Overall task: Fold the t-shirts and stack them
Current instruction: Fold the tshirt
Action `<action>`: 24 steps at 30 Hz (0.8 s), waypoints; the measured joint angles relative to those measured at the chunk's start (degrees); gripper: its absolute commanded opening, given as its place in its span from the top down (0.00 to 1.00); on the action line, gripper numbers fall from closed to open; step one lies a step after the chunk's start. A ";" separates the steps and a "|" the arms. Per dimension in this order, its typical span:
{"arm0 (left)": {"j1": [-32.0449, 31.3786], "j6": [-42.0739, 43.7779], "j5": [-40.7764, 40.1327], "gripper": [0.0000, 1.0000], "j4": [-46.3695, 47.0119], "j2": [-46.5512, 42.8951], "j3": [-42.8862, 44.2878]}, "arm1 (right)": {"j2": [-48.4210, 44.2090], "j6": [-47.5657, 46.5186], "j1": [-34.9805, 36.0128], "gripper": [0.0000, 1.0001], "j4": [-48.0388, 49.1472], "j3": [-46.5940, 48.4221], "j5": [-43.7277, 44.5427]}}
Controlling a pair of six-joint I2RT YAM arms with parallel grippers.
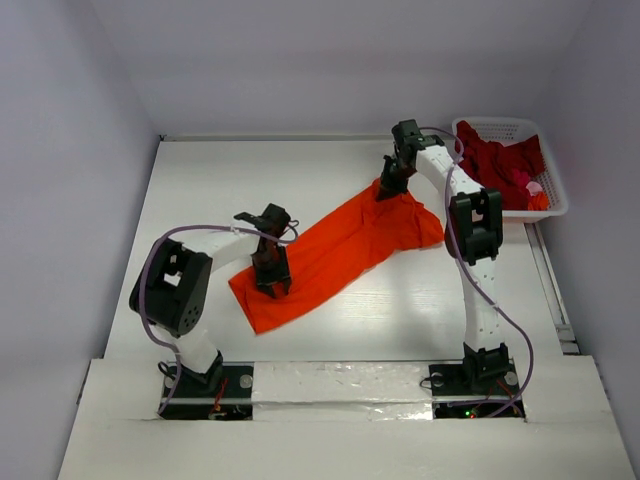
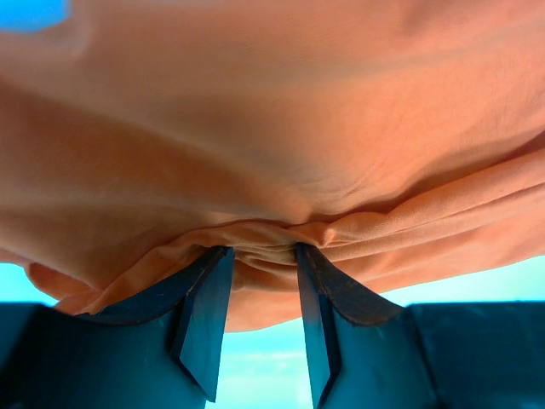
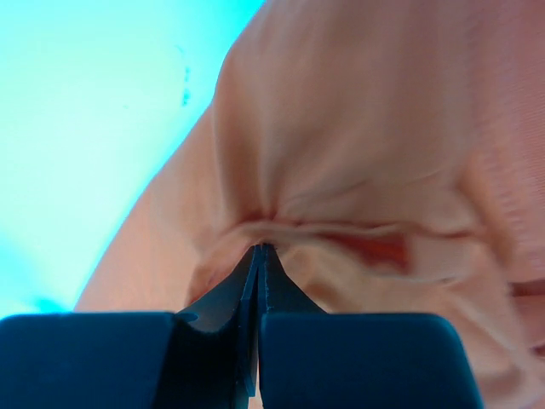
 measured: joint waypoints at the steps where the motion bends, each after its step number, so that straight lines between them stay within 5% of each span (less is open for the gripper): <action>1: -0.66 0.00 0.15 0.66 -0.59 -0.57 -0.76 | 0.07 0.00 0.00 1.00 -0.02 0.28 0.00; 15: -9.18 0.09 3.58 0.66 -5.22 -4.85 -6.27 | 1.79 0.00 0.00 1.00 -0.70 0.90 -0.55; 24: -11.17 0.37 0.63 0.65 -14.67 -4.96 10.05 | 1.77 -0.20 0.00 1.00 -0.74 0.90 -0.52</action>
